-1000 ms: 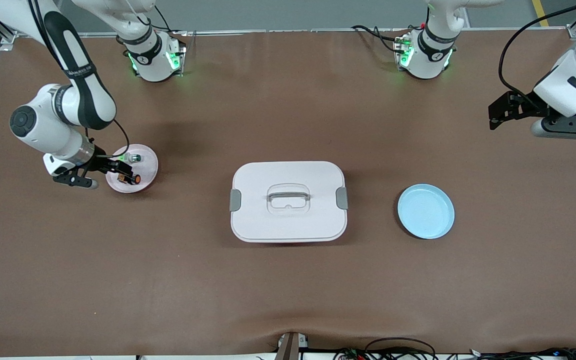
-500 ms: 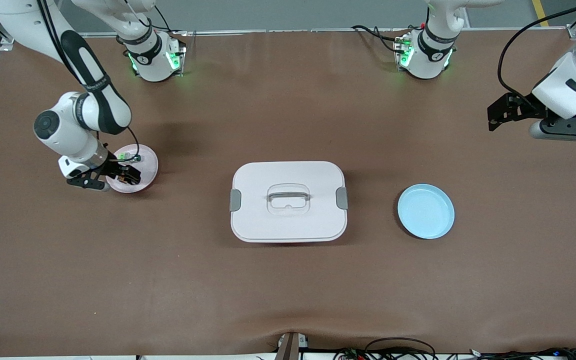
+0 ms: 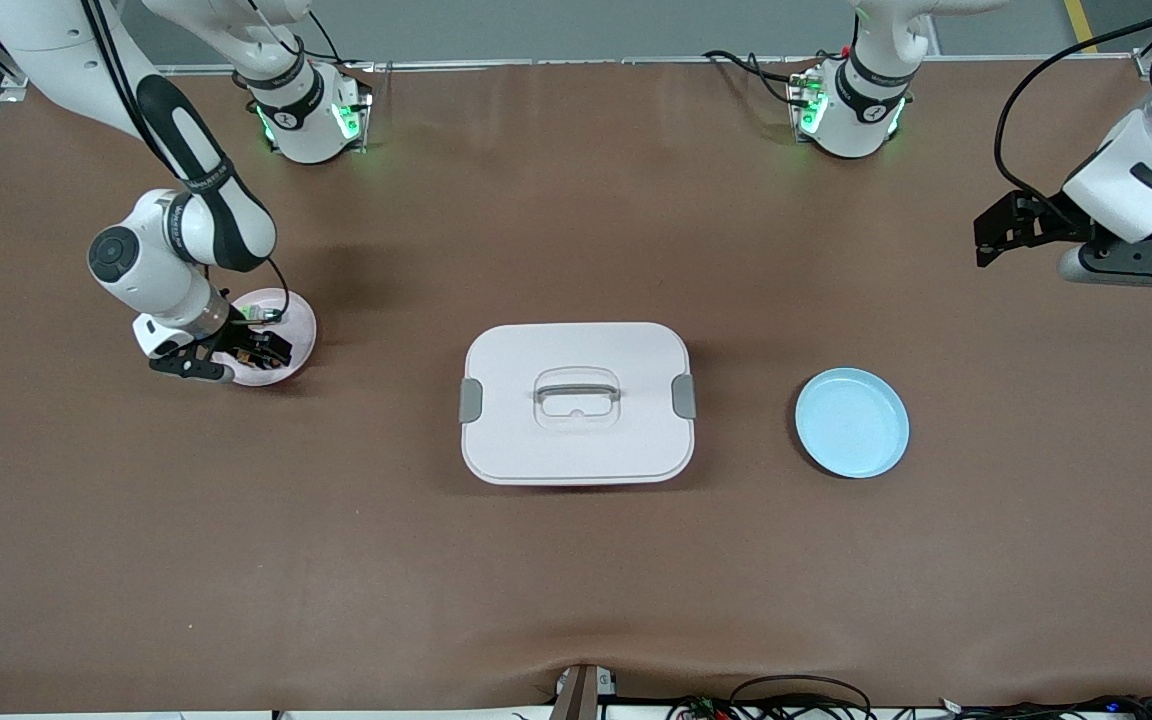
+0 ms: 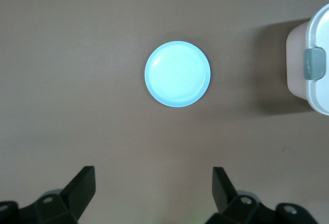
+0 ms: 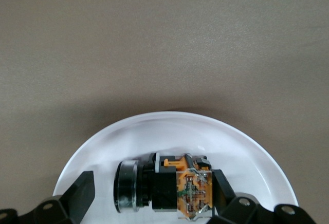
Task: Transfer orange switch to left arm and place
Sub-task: 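Close the right gripper on the black-orange switch and lift it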
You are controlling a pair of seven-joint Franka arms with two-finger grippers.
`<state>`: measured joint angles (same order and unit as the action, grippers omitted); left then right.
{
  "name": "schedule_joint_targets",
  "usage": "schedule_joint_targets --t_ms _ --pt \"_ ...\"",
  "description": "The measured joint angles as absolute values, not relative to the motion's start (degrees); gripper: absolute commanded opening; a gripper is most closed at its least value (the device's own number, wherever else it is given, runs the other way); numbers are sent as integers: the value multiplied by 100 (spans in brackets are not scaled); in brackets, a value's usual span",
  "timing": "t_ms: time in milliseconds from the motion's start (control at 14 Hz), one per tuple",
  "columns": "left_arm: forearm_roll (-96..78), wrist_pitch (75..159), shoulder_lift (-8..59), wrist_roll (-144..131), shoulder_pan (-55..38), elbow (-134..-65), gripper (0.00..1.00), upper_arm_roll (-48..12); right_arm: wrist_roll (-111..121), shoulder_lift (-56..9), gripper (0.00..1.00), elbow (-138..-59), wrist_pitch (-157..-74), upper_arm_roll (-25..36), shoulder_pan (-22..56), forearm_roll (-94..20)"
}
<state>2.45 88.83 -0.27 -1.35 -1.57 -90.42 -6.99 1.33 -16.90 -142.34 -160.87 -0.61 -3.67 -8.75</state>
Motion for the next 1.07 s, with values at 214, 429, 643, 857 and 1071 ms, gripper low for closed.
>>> schedule_joint_targets --t_ms 214,429,643,857,1071 --pt "245 8889 -27 -135 -157 -9042 100 -699 140 -1694 0 -14234 -16089 -61 -366 -875" --pt "245 8889 -27 -135 -158 -9042 100 -699 128 -1692 0 -14233 -16086 -57 -366 -875" --pt "245 8926 -27 -135 -164 -9042 100 -712 -86 -1626 0 -14173 -15659 -52 -366 -882" --pt "245 8962 -27 -135 -174 -9042 100 -754 -1083 -1249 0 -13809 -14381 -136 -257 -884" --pt "245 8999 -26 -135 -174 -9042 100 -763 -2861 -813 0 -13133 -13144 -198 479 -896"
